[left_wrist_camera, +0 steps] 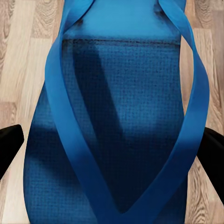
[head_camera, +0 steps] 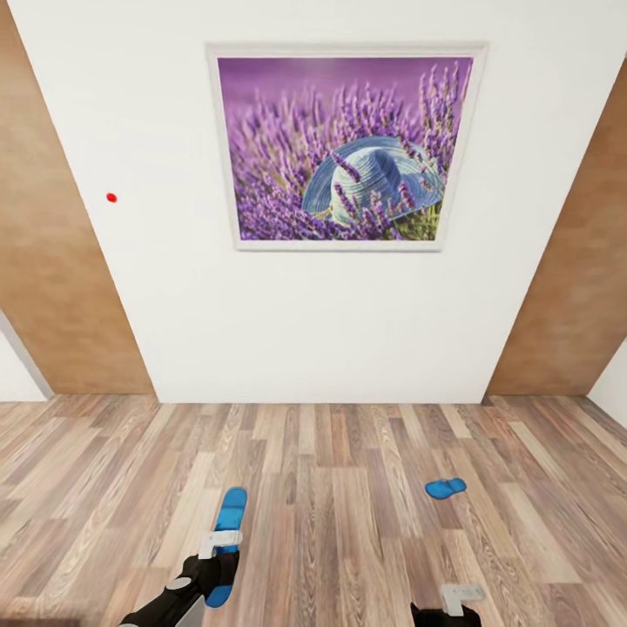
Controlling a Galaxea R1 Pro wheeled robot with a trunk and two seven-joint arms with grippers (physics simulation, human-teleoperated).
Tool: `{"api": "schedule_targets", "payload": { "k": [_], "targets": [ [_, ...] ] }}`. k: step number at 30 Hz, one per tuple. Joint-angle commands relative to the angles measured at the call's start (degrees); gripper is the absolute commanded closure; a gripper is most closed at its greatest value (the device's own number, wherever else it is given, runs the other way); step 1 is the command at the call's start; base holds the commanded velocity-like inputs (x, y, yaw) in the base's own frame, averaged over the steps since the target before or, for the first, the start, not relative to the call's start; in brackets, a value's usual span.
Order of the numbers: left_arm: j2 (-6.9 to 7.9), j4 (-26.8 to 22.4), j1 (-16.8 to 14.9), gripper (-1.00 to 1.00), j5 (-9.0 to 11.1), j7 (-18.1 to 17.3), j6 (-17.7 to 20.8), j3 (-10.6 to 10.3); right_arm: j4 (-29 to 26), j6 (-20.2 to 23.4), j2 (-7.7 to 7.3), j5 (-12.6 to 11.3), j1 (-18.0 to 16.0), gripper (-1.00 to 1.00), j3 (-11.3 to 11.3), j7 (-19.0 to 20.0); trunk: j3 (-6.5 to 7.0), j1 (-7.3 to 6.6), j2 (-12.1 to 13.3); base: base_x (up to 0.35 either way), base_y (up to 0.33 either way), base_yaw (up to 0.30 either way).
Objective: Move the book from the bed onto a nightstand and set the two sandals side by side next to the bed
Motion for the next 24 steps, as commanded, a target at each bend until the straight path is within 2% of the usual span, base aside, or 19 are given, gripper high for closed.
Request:
{"api": "schedule_targets", "payload": {
  "k": [1, 24],
  "targets": [
    [0.01, 0.06, -0.06, 1.00, 0.54, 0.18, -0.23, -0.49, 0.03, -0.20, 0.04, 0.45, -0.05, -1.00, -0.47, 0.41, -0.12, 0.07, -0.11, 0.339, 0.001, 0.000],
    [0.02, 0.06, -0.06, 1.00, 0.57, 0.23, -0.23, -0.49, -0.04, -0.20, 0.30, 0.37, -0.05, -1.00, -0.47, 0.37, -0.12, 0.07, -0.11, 0.339, 0.000, 0.000]
  ]
}}
